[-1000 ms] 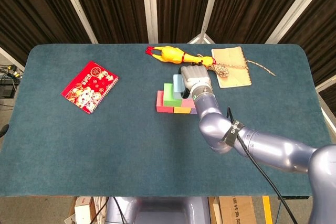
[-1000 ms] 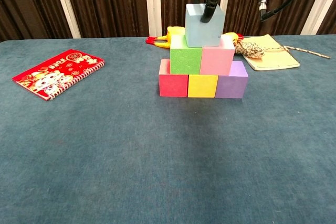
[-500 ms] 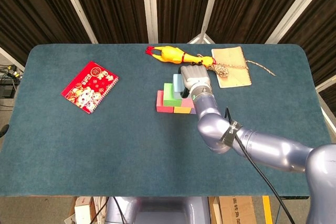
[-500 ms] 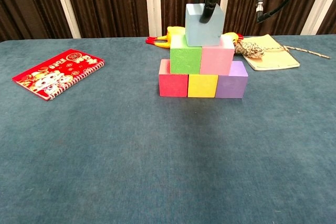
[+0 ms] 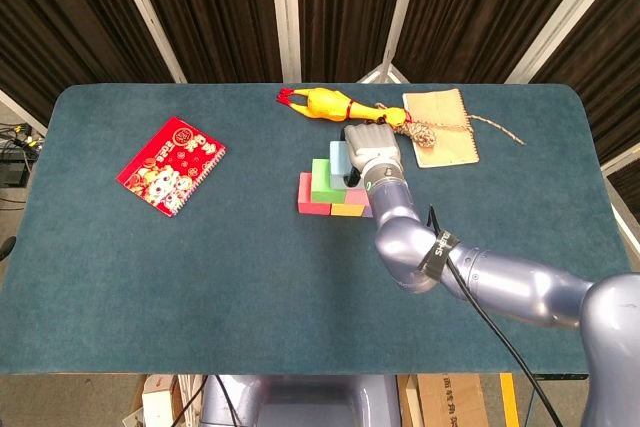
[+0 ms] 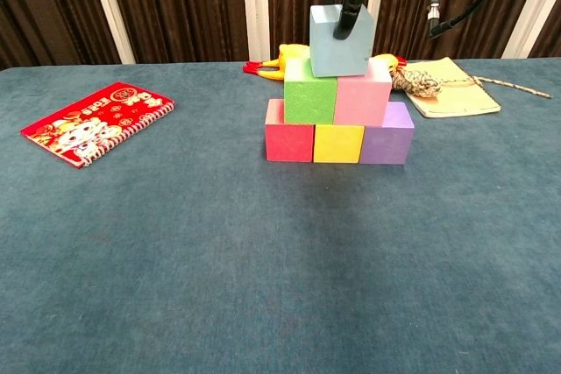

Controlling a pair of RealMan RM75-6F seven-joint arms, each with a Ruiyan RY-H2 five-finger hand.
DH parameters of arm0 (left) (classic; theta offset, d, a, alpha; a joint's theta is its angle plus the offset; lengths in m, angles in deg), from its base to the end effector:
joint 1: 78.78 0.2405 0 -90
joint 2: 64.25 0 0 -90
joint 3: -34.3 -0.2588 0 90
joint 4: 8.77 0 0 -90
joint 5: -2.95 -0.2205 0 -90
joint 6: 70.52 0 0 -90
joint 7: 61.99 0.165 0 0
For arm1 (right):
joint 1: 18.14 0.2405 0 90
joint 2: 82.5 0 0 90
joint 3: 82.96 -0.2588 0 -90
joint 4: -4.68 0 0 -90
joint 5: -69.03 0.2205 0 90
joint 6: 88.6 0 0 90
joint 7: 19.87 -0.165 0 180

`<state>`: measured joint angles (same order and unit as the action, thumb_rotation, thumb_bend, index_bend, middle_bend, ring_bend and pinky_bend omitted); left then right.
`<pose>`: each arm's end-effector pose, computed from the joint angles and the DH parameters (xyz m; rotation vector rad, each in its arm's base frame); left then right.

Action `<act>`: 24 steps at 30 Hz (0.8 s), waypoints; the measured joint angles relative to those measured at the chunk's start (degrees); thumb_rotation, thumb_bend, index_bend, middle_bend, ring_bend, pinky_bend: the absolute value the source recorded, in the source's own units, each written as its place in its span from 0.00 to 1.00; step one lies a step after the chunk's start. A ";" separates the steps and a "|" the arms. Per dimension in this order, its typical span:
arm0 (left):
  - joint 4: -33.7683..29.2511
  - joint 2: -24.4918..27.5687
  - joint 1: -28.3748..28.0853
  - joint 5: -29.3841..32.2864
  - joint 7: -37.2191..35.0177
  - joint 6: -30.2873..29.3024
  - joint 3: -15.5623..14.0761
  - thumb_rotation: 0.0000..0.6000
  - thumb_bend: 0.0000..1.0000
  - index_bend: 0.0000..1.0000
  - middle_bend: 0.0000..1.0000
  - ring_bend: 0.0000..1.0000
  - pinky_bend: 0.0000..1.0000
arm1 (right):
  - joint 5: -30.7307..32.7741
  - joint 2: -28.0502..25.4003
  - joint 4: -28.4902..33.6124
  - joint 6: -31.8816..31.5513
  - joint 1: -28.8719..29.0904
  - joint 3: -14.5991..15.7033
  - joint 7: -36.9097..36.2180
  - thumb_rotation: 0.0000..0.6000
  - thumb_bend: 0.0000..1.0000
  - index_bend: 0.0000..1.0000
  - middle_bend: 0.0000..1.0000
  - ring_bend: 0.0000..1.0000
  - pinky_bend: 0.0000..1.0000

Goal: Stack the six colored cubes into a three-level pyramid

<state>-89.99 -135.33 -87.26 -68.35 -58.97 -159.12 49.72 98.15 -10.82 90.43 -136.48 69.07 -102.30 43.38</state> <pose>-0.3453 0.2612 0.1968 -1.0259 -0.7101 -0.9114 0.0275 -0.4739 0.0556 1.7088 -1.1793 0.5016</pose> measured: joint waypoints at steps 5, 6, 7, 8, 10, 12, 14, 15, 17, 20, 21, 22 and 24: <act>-0.07 0.01 0.07 0.05 -0.16 -0.13 0.08 1.00 0.18 0.19 0.02 0.00 0.03 | -0.26 -0.16 0.48 -0.66 -0.06 -0.47 -0.06 1.00 0.33 0.29 0.38 0.15 0.00; -0.09 0.03 0.08 0.07 -0.22 -0.14 0.11 1.00 0.18 0.19 0.02 0.00 0.03 | -0.43 -0.14 0.54 -0.87 -0.11 -0.58 -0.19 1.00 0.33 0.29 0.38 0.15 0.00; -0.09 0.05 0.10 0.09 -0.26 -0.14 0.13 1.00 0.18 0.19 0.02 0.00 0.03 | -0.57 -0.12 0.62 -1.02 -0.16 -0.67 -0.27 1.00 0.33 0.29 0.38 0.15 0.00; -0.08 0.06 0.11 0.12 -0.30 -0.14 0.15 1.00 0.18 0.19 0.02 0.00 0.03 | -0.69 -0.11 0.72 -1.15 -0.21 -0.76 -0.36 1.00 0.33 0.29 0.38 0.15 0.00; -0.08 0.08 0.12 0.18 -0.34 -0.07 0.16 1.00 0.18 0.19 0.02 0.00 0.03 | -0.87 -0.09 0.96 -1.44 -0.30 -0.89 -0.43 1.00 0.33 0.29 0.38 0.15 0.00; -0.09 0.08 0.11 0.23 -0.33 -0.02 0.17 1.00 0.18 0.19 0.02 0.00 0.03 | -1.09 -0.03 1.08 -1.70 -0.38 -1.02 -0.52 1.00 0.33 0.29 0.38 0.15 0.00; -0.08 0.09 0.10 0.22 -0.25 0.01 0.15 1.00 0.18 0.19 0.02 0.00 0.03 | -1.46 0.10 1.09 -1.97 -0.46 -1.11 -0.70 1.00 0.33 0.29 0.38 0.15 0.00; -0.08 0.10 0.10 0.23 -0.27 0.02 0.15 1.00 0.18 0.19 0.02 0.00 0.03 | -1.69 0.20 1.09 -2.23 -0.53 -1.14 -0.80 1.00 0.33 0.29 0.38 0.15 0.00; -0.09 0.12 0.11 0.30 -0.35 0.04 0.19 1.00 0.18 0.19 0.02 0.00 0.03 | -1.90 0.33 1.10 -2.68 -0.61 -1.15 -0.93 1.00 0.33 0.29 0.38 0.15 0.00; -0.04 0.11 0.08 0.43 -0.33 0.18 0.23 1.00 0.18 0.19 0.02 0.00 0.03 | -2.22 0.45 1.44 -3.36 -0.82 -1.25 -1.09 1.00 0.33 0.29 0.38 0.15 0.00; -0.03 0.10 0.06 0.45 -0.29 0.23 0.23 1.00 0.18 0.19 0.01 0.00 0.03 | -2.26 0.43 1.68 -3.50 -0.94 -1.37 -1.14 1.00 0.33 0.29 0.38 0.15 0.00; -0.04 0.09 0.04 0.46 -0.24 0.31 0.19 1.00 0.18 0.19 0.01 0.00 0.03 | -2.29 0.40 1.81 -3.63 -1.01 -1.44 -1.14 1.00 0.33 0.29 0.38 0.15 0.00; -0.11 0.09 0.02 0.43 -0.16 0.34 0.15 1.00 0.18 0.19 0.01 0.00 0.03 | -2.16 0.32 2.05 -3.88 -1.11 -1.55 -0.95 1.00 0.33 0.29 0.38 0.15 0.00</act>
<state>-90.10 -135.23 -87.24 -67.92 -59.13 -158.77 49.88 95.99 -10.50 92.48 -140.36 67.96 -103.84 42.42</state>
